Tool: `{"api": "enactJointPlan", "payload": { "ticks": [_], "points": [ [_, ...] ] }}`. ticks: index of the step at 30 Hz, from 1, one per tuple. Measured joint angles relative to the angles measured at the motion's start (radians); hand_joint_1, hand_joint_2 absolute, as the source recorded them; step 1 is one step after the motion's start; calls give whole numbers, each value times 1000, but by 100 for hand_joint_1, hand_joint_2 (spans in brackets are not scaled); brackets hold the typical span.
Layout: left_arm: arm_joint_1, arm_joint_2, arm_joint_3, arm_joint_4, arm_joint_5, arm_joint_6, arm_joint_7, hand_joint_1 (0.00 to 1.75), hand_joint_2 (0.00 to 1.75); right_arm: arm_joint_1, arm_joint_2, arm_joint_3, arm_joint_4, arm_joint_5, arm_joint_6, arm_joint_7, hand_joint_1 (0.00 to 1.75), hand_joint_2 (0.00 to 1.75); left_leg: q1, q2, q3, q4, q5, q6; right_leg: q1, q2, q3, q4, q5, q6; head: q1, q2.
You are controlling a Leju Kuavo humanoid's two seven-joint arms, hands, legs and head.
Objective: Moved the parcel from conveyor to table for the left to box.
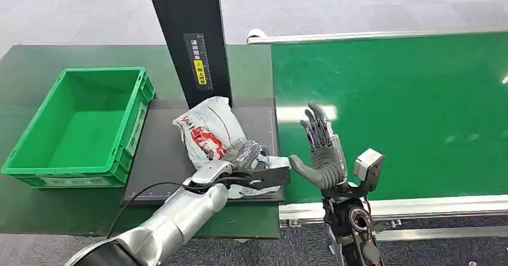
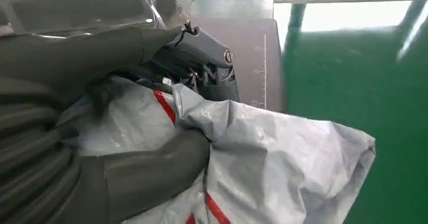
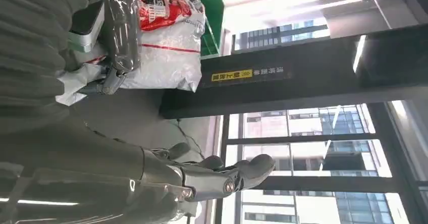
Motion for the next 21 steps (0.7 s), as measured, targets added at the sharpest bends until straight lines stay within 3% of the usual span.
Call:
{"api": "enactJointPlan", "payload": {
  "ticks": [8,11,14,21],
  "points": [
    [11,0,23,8,-43,69,4,175,175,-7,0,-21,29,-10,-31,21,0,175,0,0,1,0,0,0,0,0,0,0,0,0,0,0],
    [42,3,58,-7,7,194,-79,175,175,-8,-1,-49,47,-19,-93,94,0,175,0,0,0,0,0,0,0,0,0,0,0,0,0,0],
    [98,17,123,-93,140,271,-232,175,175,-17,-20,-61,97,88,-181,126,0,175,0,0,-1,0,0,0,0,0,-1,0,0,0,0,0],
    [196,56,195,-312,271,420,-410,175,175,-27,-37,-69,153,86,-179,133,0,175,0,0,-3,0,0,0,0,0,-4,0,0,0,0,0]
  ]
}}
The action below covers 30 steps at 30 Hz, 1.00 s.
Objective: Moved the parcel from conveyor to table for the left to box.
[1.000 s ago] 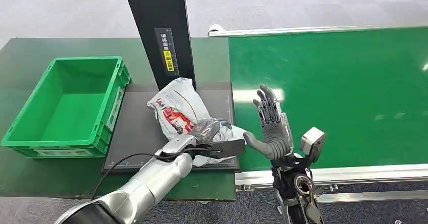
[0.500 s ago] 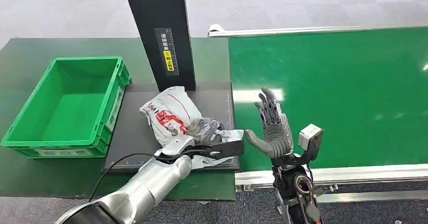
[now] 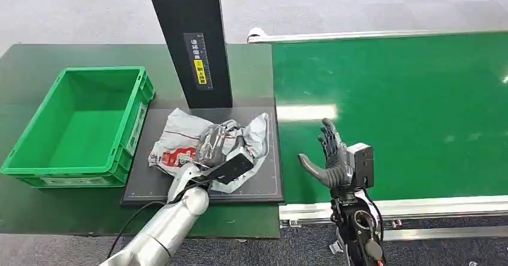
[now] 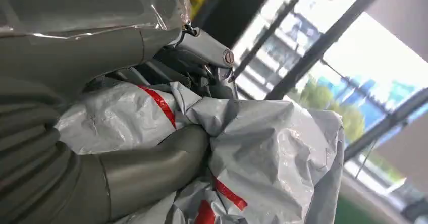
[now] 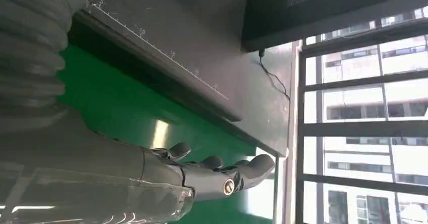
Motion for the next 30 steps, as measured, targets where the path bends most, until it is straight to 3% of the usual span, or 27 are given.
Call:
{"api": "enactJointPlan", "payload": {
  "ticks": [5,10,13,17,21,30],
  "points": [
    [24,20,12,-105,13,129,-103,175,175,7,-7,-2,2,-37,7,11,0,175,0,0,0,0,0,0,0,0,0,0,0,0,0,0],
    [30,39,12,-174,6,157,-109,175,175,8,-12,-2,9,-51,15,11,0,175,0,0,0,0,0,0,0,0,0,0,0,0,0,0],
    [34,48,12,-204,-70,263,-116,175,175,7,-16,-2,11,-62,15,8,0,175,0,0,0,0,0,0,0,0,0,0,0,0,0,0],
    [-4,76,22,-230,-321,277,47,175,175,8,-22,3,12,-71,16,3,0,175,0,0,0,0,0,0,0,0,0,0,0,0,0,0],
    [-124,118,66,-134,-444,277,213,175,175,10,-28,7,12,-63,0,3,0,175,0,0,0,0,1,0,0,0,0,0,0,0,0,0],
    [-259,166,161,34,-485,276,246,175,175,15,-39,15,12,-61,-5,3,0,175,0,0,0,0,1,0,0,0,0,0,0,0,0,0]
  ]
}}
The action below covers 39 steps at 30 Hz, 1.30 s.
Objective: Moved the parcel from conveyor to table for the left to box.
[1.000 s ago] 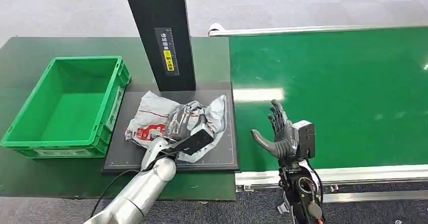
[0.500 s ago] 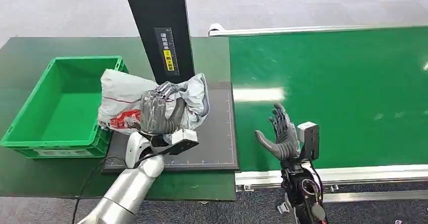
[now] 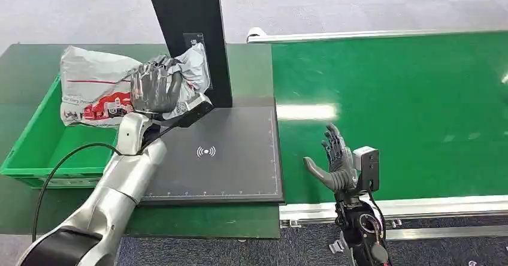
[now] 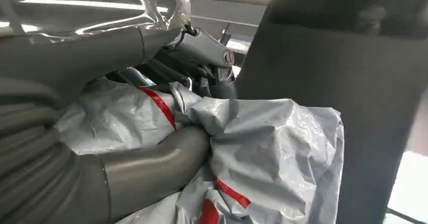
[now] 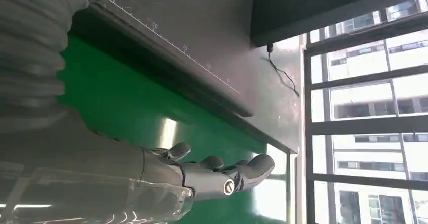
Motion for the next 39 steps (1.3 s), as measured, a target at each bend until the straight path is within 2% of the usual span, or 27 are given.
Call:
{"api": "enactJointPlan", "payload": {
  "ticks": [4,8,11,13,16,21,22,24,30,32,35,39],
  "points": [
    [-83,39,16,143,-120,-60,237,175,175,0,-3,12,0,-2,-8,-3,0,175,0,2,0,0,0,0,0,1,0,0,0,0,0,0],
    [-158,104,52,256,-144,-119,357,175,175,0,-13,21,1,-6,-8,-5,0,175,1,4,1,0,0,0,1,3,-1,1,1,-1,0,0],
    [-200,148,87,327,-124,-246,459,175,175,0,-14,31,1,-6,6,-3,0,175,1,4,1,0,0,0,1,3,-1,1,1,-1,0,0],
    [-210,167,133,364,-52,-350,474,175,175,-2,-15,35,1,-1,18,6,0,175,1,4,1,0,0,0,1,3,-1,1,0,-1,0,0],
    [-210,185,219,405,20,-427,482,175,175,-5,-16,39,1,7,31,11,0,175,1,4,0,0,0,0,1,3,-1,1,0,-1,1,0],
    [-210,188,237,414,20,-440,487,175,175,-7,-16,39,1,10,32,11,0,175,1,4,-1,0,0,0,1,3,-1,1,0,-1,0,0],
    [-205,194,294,436,37,-433,478,70,175,-10,-16,39,1,17,40,12,0,175,1,3,-1,0,0,0,1,3,-1,0,0,-1,0,0],
    [-204,195,324,449,55,-428,467,0,175,-10,-17,39,1,18,44,11,0,175,1,3,0,0,0,0,1,3,-1,0,0,-1,0,0],
    [-180,194,401,454,126,-282,326,0,175,-2,-19,42,0,20,51,7,0,175,1,3,0,0,0,0,1,3,-1,0,0,-1,0,0],
    [-174,189,425,454,165,-180,217,0,175,5,-21,46,-3,20,49,6,0,175,1,3,0,0,0,0,1,3,-1,0,0,-1,0,0],
    [-172,176,471,448,263,-46,-28,0,175,21,-26,50,-16,15,42,4,0,175,1,3,0,0,0,0,1,3,-1,0,0,-1,1,0],
    [-171,164,509,445,294,-24,-91,0,175,32,-28,55,-26,14,41,3,0,175,1,3,0,0,0,0,1,3,-1,0,0,-1,0,0]
  ]
}}
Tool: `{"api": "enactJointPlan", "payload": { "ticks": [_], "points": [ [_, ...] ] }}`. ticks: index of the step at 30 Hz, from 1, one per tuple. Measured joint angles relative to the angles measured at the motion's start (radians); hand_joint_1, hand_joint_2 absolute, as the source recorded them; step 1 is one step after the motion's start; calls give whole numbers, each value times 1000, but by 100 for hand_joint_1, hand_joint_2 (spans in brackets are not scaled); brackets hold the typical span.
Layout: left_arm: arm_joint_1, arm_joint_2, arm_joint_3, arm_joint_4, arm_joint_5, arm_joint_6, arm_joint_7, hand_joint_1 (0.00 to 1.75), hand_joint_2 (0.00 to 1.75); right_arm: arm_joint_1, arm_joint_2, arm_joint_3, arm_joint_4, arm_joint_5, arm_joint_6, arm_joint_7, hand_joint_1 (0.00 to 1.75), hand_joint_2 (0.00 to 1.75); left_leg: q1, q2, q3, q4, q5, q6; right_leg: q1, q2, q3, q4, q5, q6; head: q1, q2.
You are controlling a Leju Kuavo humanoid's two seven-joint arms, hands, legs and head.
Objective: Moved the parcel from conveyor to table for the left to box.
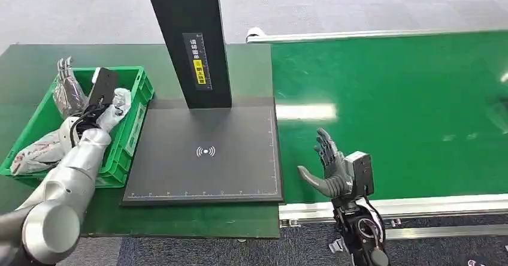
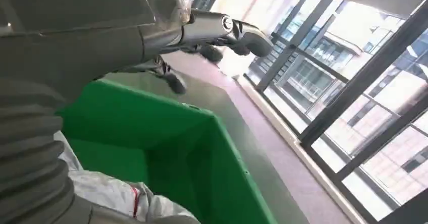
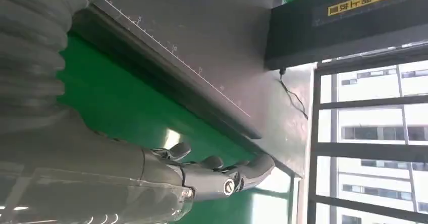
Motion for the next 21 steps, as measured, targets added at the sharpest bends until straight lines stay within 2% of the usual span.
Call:
{"api": "enactJointPlan", "payload": {
  "ticks": [5,7,9,11,13,21],
  "points": [
    [19,-33,65,-73,113,25,-303,0,175,1,-4,11,0,-15,-8,-17,0,175,0,0,0,0,0,0,0,0,0,0,0,0,0,0],
    [39,-53,78,-136,241,25,-372,0,175,-2,-5,19,2,-22,-13,-28,0,175,0,1,0,0,0,0,0,0,1,0,0,0,0,0],
    [99,-66,31,-276,493,25,-383,0,175,-4,-6,30,7,-27,-13,-52,0,175,0,3,1,0,-1,-1,0,3,0,0,0,0,0,0],
    [162,-75,-33,-383,641,24,-385,0,175,-9,-10,35,13,-32,-13,-69,0,175,0,1,0,0,-1,-1,0,1,0,0,0,0,0,0],
    [193,-77,-93,-460,672,24,-387,0,175,-15,-13,41,19,-32,-13,-74,0,175,0,-5,-1,0,-1,-1,0,-5,0,0,-1,0,0,0],
    [356,-103,-253,-779,847,-7,-387,0,175,-45,-28,50,52,-56,-13,-101,0,175,0,-3,-1,0,-1,0,0,-2,0,0,-1,1,0,0]
  ]
}}
